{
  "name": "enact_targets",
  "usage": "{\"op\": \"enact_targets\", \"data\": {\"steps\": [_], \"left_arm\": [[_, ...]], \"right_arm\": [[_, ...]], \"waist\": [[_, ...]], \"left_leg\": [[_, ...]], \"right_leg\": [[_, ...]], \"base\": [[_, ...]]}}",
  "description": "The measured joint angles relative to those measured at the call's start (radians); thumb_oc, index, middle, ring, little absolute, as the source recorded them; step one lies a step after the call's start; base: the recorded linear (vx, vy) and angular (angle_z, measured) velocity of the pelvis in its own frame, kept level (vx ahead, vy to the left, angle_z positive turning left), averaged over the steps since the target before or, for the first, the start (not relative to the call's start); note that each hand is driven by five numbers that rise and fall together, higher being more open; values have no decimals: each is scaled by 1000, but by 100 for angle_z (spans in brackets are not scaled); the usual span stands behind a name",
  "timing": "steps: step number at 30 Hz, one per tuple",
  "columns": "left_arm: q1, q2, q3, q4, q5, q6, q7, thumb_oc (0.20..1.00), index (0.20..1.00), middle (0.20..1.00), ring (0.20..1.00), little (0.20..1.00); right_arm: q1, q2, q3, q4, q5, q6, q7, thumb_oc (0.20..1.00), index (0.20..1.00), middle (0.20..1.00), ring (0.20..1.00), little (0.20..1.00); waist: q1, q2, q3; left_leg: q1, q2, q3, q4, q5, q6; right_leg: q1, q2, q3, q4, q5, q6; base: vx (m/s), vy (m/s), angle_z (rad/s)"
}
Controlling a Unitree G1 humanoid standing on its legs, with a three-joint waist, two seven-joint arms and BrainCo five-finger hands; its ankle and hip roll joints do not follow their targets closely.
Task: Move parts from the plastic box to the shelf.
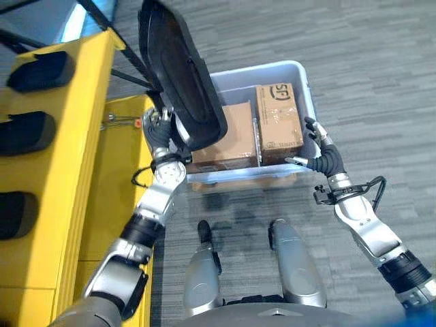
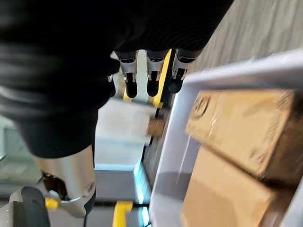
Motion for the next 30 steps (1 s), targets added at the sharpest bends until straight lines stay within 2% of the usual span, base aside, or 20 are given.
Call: {"op": "enact_targets", "data": {"steps": [1,2,3,4,5,6,7,8,11,13,14,15,16,19,20,22,26,30], "left_arm": [[22,0,-1,-3,0,0,-17,200,200,200,200,200],[29,-3,-5,-3,0,2,-38,200,200,200,200,200],[25,2,-11,-2,3,2,-49,200,200,200,200,200],[22,8,-15,8,11,2,-68,200,200,200,200,200],[9,11,-30,34,11,3,-68,200,200,200,200,200],[2,21,-34,39,10,7,-68,200,200,200,200,200],[0,40,-33,38,10,7,-68,200,200,200,200,200],[-5,50,-31,34,18,7,-67,200,200,200,200,200],[-6,43,-44,25,25,5,-80,200,200,200,200,200],[14,25,-60,13,70,6,-84,200,200,200,200,200],[15,25,-64,5,81,10,-85,200,200,200,200,200],[20,24,-74,-15,97,22,-85,200,200,200,200,200],[22,23,-74,-15,97,25,-85,200,200,200,200,200],[24,20,-72,-18,97,40,-85,200,200,200,200,200],[42,20,-60,-30,97,45,-84,200,200,200,200,200],[71,25,-42,-56,98,52,-86,200,200,200,200,200],[137,31,-10,-107,97,84,-95,200,200,200,200,200],[211,31,-1,-107,99,98,-135,200,200,200,200,200]], "right_arm": [[30,10,0,0,0,0,1,1000,1000,1000,1000,1000],[60,11,-3,-1,0,0,-1,1000,1000,1000,1000,1000],[77,14,-5,2,2,3,-4,1000,1000,1000,1000,1000],[97,13,-6,2,3,5,-4,1000,1000,1000,1000,1000],[113,14,-21,3,4,4,-2,1000,1000,1000,1000,1000],[116,16,-26,4,10,4,1,1000,1000,1000,1000,1000],[109,18,-23,4,12,3,3,1000,1000,1000,1000,1000],[99,15,-27,-2,12,-3,4,1000,1000,1000,1000,1000],[87,12,-41,-2,12,-8,-2,1000,1000,1000,1000,1000],[92,7,-49,-2,13,-8,-5,1000,1000,1000,1000,1000],[96,7,-52,-2,13,-7,-4,1000,1000,1000,1000,1000],[107,16,-58,5,13,-7,3,1000,1000,1000,1000,1000],[117,28,-56,9,13,-7,7,1000,1000,1000,1000,1000],[154,25,-52,13,12,-6,34,1000,1000,1000,1000,1000],[156,24,-52,21,11,-3,51,1000,1000,1000,1000,1000],[153,28,-51,20,9,-3,74,1000,1000,1000,1000,1000],[149,26,-35,17,10,5,109,1000,1000,1000,1000,1000],[129,27,-2,17,21,17,143,1000,1000,1000,1000,1000]], "waist": [[17,-9,-22],[4,-12,-36],[-10,-27,-43],[3,-62,-70],[2,-74,-95],[-9,-86,-103],[-9,-105,-114],[-8,-119,-131],[-28,-119,-132],[-50,-113,-131],[-53,-106,-130],[-38,-72,-127],[-32,-74,-128],[-34,-73,-129],[-30,-62,-134],[-13,-53,-140],[18,-53,-141],[68,-51,-141]], "left_leg": [[14,4,30,-21,-72,65],[16,22,90,-40,-124,51],[13,27,149,-32,-118,-40],[21,18,236,-10,-104,-126],[12,23,323,55,-92,-173],[16,24,345,121,-84,-185],[23,17,339,176,-85,-186],[48,14,338,242,-95,-201],[128,16,318,279,-111,-227],[188,-17,315,191,-117,-235],[197,-24,315,156,-116,-234],[235,-38,346,43,-94,-221],[245,-48,342,13,-91,-238],[236,-94,310,-19,-83,-225],[230,-107,303,-18,-82,-224],[221,-114,299,-18,-82,-227],[222,-118,286,-27,-72,-232],[223,-119,257,-36,-69,-232]], "right_leg": [[19,-7,-21,-12,-1,-12],[55,-43,-94,-49,6,-25],[80,-61,-124,-64,11,-37],[92,-104,-173,-85,14,-63],[124,-125,-240,-141,27,-72],[148,-132,-264,-174,52,-80],[151,-140,-264,-189,65,-85],[160,-148,-290,-226,76,-72],[174,-167,-353,-258,98,-61],[171,-180,-366,-275,120,-26],[168,-178,-366,-276,123,-20],[149,-168,-369,-252,121,-3],[141,-175,-360,-239,113,18],[131,-153,-256,-250,131,48],[132,-149,-228,-268,144,67],[140,-153,-219,-303,167,84],[175,-141,-237,-369,215,82],[211,-140,-267,-430,246,85]], "base": [[-7,-74,89],[-69,-13,131],[-124,7,151],[-175,47,147],[-180,106,126],[-157,134,105],[-138,156,79],[-118,238,72],[-68,326,74],[24,285,75],[50,300,59],[65,351,38],[64,322,35],[23,221,51],[4,211,32],[-17,180,11],[-46,143,11],[-98,154,21]]}}
